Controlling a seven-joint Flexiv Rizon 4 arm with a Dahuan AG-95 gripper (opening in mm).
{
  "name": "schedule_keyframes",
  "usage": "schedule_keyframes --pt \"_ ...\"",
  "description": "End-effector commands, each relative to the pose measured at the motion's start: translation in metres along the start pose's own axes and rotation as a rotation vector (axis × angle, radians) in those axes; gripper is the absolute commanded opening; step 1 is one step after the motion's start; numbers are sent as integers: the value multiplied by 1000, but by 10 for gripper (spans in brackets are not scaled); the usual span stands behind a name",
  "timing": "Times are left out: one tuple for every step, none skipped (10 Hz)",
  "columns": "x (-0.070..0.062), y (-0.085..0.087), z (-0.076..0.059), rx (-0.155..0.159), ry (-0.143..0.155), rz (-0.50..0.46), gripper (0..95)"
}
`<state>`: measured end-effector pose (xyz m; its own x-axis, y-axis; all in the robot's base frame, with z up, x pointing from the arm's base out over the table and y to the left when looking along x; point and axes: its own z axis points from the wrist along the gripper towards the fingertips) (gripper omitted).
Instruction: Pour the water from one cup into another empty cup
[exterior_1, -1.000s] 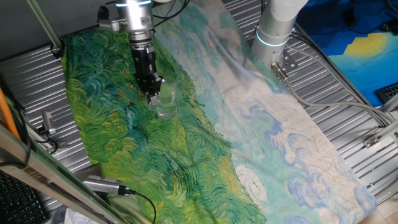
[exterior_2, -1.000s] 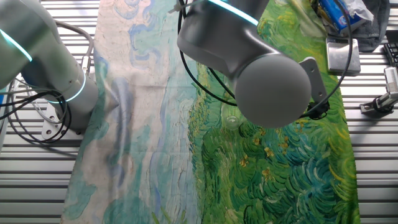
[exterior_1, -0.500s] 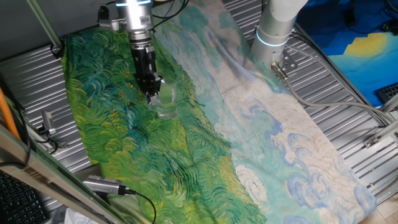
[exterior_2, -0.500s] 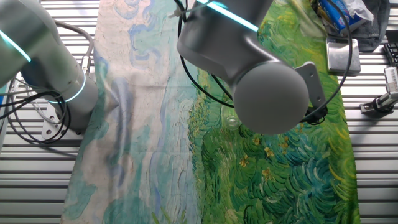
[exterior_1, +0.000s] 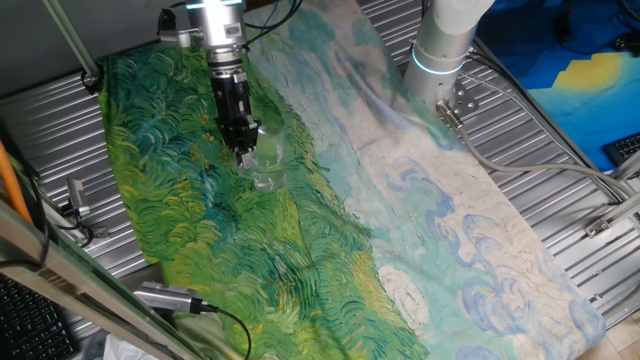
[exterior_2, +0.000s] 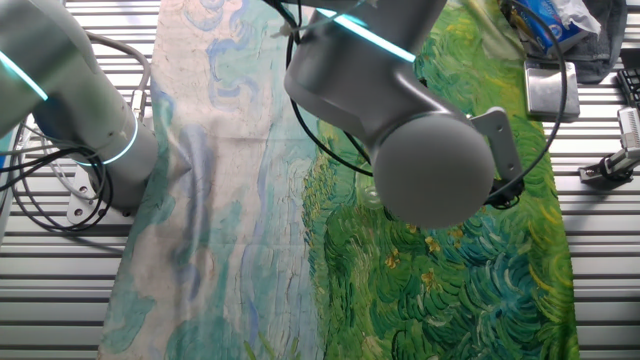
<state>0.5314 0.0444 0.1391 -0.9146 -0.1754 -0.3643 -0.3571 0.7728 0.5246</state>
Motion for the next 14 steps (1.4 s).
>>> schedule_keyframes --pt "0 0 -1 -4 0 1 0" --pt "1 0 -3 -7 0 2 0" --pt "1 0 -3 -8 0 3 0" --pt "1 0 -3 -9 0 6 0" --pt "1 -1 -4 -11 -1 9 0" --pt "0 -1 -4 -14 -3 14 0" --pt "0 -1 -4 -17 -4 19 0" --pt "0 -1 -5 -24 -7 28 0" --pt "0 -1 -5 -26 -8 30 0" --pt "-1 -1 -5 -28 -9 34 0" --pt "-1 -1 -5 -32 -10 37 0" --pt "-1 -1 -5 -36 -11 41 0" --pt "-2 -2 -5 -37 -11 42 0" --pt "-2 -2 -6 -39 -12 43 0"
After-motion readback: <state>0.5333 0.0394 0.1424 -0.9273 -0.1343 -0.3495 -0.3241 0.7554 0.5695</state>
